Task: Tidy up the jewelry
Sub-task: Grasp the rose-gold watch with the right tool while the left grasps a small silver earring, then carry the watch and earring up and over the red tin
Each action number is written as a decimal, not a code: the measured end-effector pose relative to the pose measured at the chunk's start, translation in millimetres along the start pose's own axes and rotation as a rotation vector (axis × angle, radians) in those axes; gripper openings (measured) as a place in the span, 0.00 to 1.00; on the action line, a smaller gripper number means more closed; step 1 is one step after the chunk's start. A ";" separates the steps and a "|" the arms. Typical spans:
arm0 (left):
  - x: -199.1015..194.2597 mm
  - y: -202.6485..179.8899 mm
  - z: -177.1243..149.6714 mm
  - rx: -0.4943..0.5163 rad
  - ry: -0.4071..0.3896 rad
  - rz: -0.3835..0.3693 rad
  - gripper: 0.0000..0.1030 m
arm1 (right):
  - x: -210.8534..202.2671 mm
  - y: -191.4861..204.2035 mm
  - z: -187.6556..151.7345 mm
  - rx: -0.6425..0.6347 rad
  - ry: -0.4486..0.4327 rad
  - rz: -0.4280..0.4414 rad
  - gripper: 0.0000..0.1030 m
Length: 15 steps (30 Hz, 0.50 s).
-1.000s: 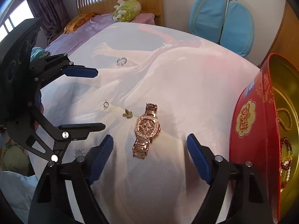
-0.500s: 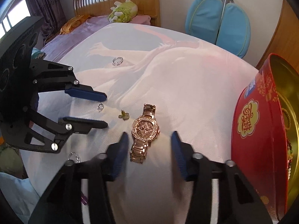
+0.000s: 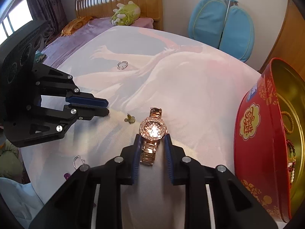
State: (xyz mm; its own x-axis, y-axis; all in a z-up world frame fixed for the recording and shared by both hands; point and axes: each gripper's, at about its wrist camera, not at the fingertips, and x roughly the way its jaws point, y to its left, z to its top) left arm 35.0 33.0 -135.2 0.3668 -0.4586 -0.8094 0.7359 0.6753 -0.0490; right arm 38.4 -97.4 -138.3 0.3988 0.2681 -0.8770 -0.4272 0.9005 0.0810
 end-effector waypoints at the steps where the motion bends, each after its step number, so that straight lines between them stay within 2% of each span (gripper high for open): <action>1: -1.5 1.5 -0.4 -0.008 -0.002 0.004 0.08 | -1.8 0.3 0.5 -0.001 -0.005 0.002 0.25; 3: -4.7 3.4 -0.4 -0.022 -0.009 0.011 0.08 | -5.2 0.0 1.3 -0.001 -0.015 0.006 0.25; 4: -7.3 4.3 -0.1 -0.030 -0.016 0.015 0.08 | -7.5 -0.3 2.0 0.001 -0.021 0.010 0.20; 15: -29.1 6.8 16.3 -0.085 -0.079 0.053 0.08 | -33.2 -11.2 4.8 0.034 -0.085 0.040 0.20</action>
State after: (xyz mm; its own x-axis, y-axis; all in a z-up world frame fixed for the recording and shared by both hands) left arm 38.6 41.6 -102.5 0.4500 -0.4632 -0.7635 0.6649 0.7446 -0.0598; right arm 33.8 -114.7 -107.9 0.4496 0.3309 -0.8297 -0.4168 0.8992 0.1328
